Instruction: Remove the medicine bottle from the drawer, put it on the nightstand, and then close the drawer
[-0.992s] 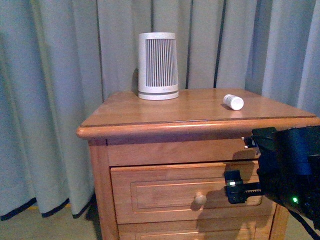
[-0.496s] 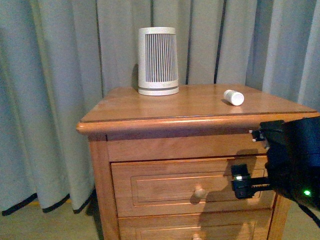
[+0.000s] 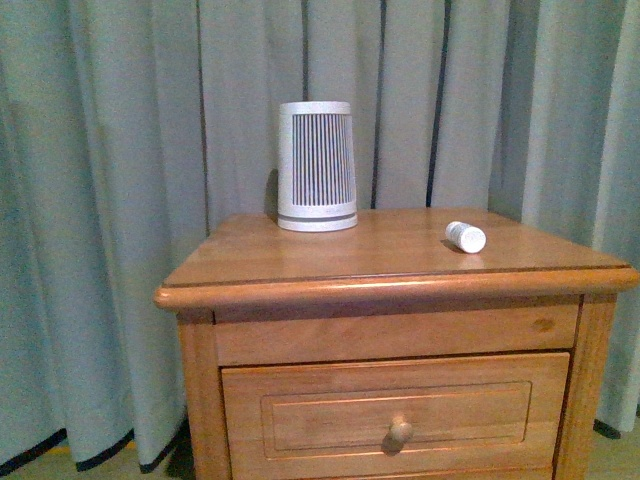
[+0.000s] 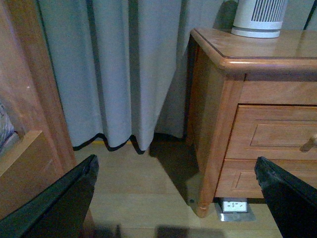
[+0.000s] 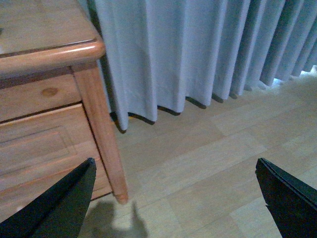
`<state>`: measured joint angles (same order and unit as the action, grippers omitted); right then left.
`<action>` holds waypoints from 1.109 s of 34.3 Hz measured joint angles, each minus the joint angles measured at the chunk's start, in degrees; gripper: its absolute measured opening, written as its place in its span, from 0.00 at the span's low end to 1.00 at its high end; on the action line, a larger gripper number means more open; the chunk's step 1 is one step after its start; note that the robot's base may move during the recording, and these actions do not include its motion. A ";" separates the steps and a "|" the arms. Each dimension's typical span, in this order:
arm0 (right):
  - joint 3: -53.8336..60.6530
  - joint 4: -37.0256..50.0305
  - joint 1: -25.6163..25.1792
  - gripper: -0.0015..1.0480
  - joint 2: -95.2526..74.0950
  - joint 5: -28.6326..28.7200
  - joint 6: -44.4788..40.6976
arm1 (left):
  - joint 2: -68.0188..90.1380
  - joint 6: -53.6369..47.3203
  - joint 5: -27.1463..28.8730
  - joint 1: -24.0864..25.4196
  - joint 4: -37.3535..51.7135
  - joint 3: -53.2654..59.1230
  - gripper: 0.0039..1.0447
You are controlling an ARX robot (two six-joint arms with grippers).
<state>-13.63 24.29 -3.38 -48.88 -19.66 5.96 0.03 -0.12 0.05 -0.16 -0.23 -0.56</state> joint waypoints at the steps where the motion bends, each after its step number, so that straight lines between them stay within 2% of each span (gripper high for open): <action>1: 0.90 -1.25 0.50 0.93 2.67 -0.09 -0.02 | 0.00 0.00 0.00 0.00 0.00 0.00 0.94; 3: 3.67 -4.92 2.43 0.93 11.17 -0.24 0.11 | 0.00 0.00 0.00 0.00 0.00 0.00 0.94; 5: 5.77 -6.69 4.92 0.93 17.55 -2.99 -0.28 | 0.00 0.00 0.00 0.00 0.00 0.00 0.94; 12: 8.44 -12.02 9.51 0.93 27.54 -7.93 -0.70 | 0.00 0.00 0.02 0.00 0.00 0.00 0.94; 23: 9.14 -13.11 10.32 0.93 30.38 -8.26 -0.85 | 0.00 0.00 0.00 0.00 0.00 0.00 0.94; 24: 9.25 -12.98 10.01 0.93 30.60 -6.91 -0.98 | 0.00 0.00 0.00 0.00 0.00 0.00 0.94; 25: 9.55 -12.52 8.33 0.89 31.41 -0.83 -1.86 | 0.00 0.00 0.00 0.00 0.00 0.00 0.94; 27: 10.10 -12.52 5.81 0.82 32.48 7.28 -3.10 | 0.00 0.00 0.00 0.00 0.00 0.00 0.94; 28: 10.47 -12.57 4.48 0.76 33.62 13.35 -3.93 | 0.00 0.00 0.00 0.00 0.00 0.00 0.94; 30: 10.71 -13.05 3.85 0.64 34.67 18.97 -4.61 | 0.00 0.00 0.00 0.00 0.00 0.00 0.94; 36: 11.69 -14.10 3.58 0.42 36.63 19.54 -5.38 | 0.00 0.00 0.00 0.00 0.00 0.00 0.94; 38: 12.96 -13.79 3.52 0.30 37.94 19.56 -5.44 | 0.00 0.02 0.00 0.00 0.00 0.00 0.94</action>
<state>-0.67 10.50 0.14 -10.94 -0.10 0.51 0.03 -0.10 0.05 -0.16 -0.23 -0.56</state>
